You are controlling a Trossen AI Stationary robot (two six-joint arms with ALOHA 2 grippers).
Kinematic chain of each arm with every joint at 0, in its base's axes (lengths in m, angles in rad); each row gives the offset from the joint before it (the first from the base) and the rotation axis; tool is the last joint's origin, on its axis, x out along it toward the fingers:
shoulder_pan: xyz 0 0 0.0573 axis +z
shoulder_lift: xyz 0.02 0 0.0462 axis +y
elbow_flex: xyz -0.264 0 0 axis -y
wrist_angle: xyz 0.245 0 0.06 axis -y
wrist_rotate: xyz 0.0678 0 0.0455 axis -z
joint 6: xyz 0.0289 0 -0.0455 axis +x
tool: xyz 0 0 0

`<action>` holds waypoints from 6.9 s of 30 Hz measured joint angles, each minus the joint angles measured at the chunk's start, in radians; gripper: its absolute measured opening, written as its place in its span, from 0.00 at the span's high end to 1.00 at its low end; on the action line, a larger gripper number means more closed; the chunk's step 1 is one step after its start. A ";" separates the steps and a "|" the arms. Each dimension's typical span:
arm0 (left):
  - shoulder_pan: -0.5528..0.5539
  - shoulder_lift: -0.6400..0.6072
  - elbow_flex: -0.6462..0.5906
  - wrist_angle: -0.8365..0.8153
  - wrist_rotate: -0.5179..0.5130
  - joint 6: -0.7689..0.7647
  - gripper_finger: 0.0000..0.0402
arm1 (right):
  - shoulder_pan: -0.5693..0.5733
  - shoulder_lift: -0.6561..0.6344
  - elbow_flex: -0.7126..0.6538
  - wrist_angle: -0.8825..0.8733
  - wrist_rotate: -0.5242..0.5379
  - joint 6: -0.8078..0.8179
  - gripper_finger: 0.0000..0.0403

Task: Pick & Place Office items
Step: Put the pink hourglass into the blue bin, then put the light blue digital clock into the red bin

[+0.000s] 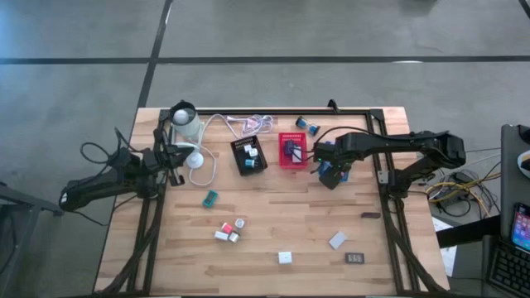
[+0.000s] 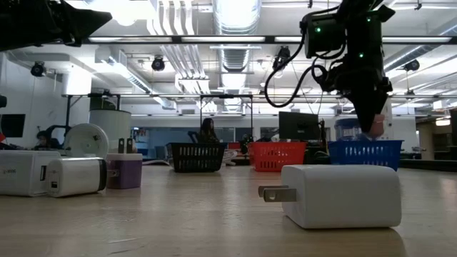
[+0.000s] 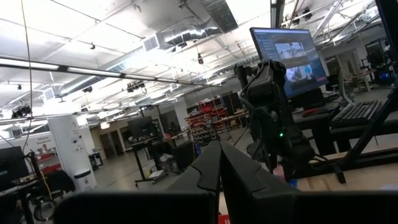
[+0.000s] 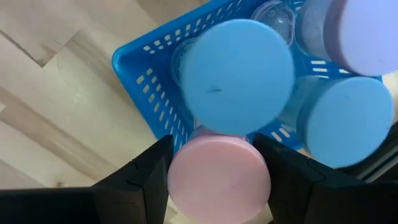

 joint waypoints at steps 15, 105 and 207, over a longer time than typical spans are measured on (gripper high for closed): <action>0.000 0.000 0.000 -0.001 0.000 -0.022 0.98 | -0.003 -0.041 -0.042 0.042 -0.030 -0.023 0.38; 0.000 0.071 0.071 -0.151 0.021 -0.070 0.97 | 0.293 -1.432 -0.918 1.254 0.024 -0.716 0.97; 0.000 0.090 0.016 -0.165 -0.135 -0.192 0.98 | 0.239 -1.272 -0.790 1.233 0.045 -0.584 0.97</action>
